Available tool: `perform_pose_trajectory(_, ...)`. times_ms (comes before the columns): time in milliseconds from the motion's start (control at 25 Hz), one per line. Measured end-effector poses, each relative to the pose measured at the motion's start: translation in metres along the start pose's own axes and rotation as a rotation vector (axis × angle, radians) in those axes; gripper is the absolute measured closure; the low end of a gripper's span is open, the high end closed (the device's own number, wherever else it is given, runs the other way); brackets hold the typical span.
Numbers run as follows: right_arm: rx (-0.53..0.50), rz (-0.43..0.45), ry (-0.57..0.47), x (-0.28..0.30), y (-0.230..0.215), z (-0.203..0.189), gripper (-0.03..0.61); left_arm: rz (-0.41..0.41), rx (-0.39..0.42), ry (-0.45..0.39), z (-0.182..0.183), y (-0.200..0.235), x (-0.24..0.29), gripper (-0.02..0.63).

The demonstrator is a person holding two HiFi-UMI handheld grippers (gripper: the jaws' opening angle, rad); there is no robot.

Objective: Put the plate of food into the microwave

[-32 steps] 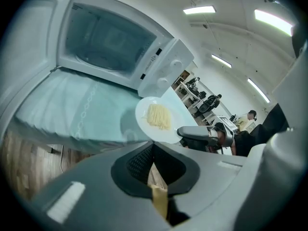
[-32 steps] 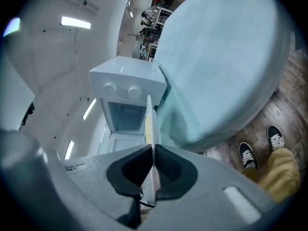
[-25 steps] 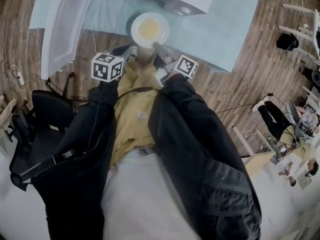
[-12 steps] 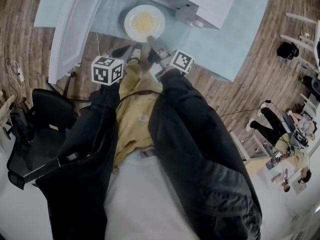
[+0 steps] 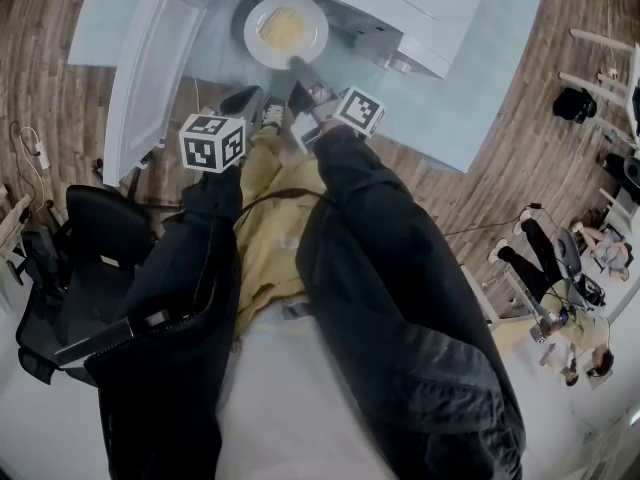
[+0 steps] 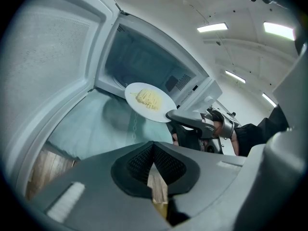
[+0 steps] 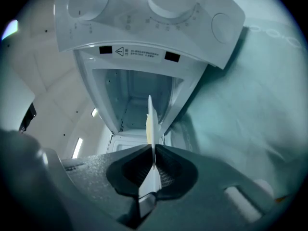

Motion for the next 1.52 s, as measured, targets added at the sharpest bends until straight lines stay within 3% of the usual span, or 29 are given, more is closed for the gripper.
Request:
perform_pose_trajectory(600,0.058,0.026,-0.173,0.048,-0.001,0.031,0.56,0.0,-0.034,-0.003,0.005,0.004,0.0,0.615)
perform_pose_trajectory(880,0.087,-0.024,-0.242,0.083,-0.027,0.04,0.561,0.005,-0.073,0.015,0.005,0.038,0.015,0.615)
perform_pose_trajectory(1240,0.069,-0.043,-0.252,0.092,-0.03,0.046,0.561,0.003,-0.094,0.017,0.002,0.041,0.014,0.615)
perform_pose_trajectory(1400,0.057,-0.009,-0.188,0.093,-0.028,0.046,0.463,0.001,-0.091,0.016,0.002,0.04,0.014,0.615)
perform_pose_trajectory(1520,0.036,-0.004,-0.15,0.087,-0.023,0.04,0.46,-0.004,-0.083,0.011,0.005,0.038,0.014,0.615)
Point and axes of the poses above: the fingertips, and each gripper's own axes: x forward along the fingers, y to its left, z out of its top, the point moved 10 cm from there along -x, backward along the fingers, and after that the axes turned 11 degrees about z, right-handed, at the moved point
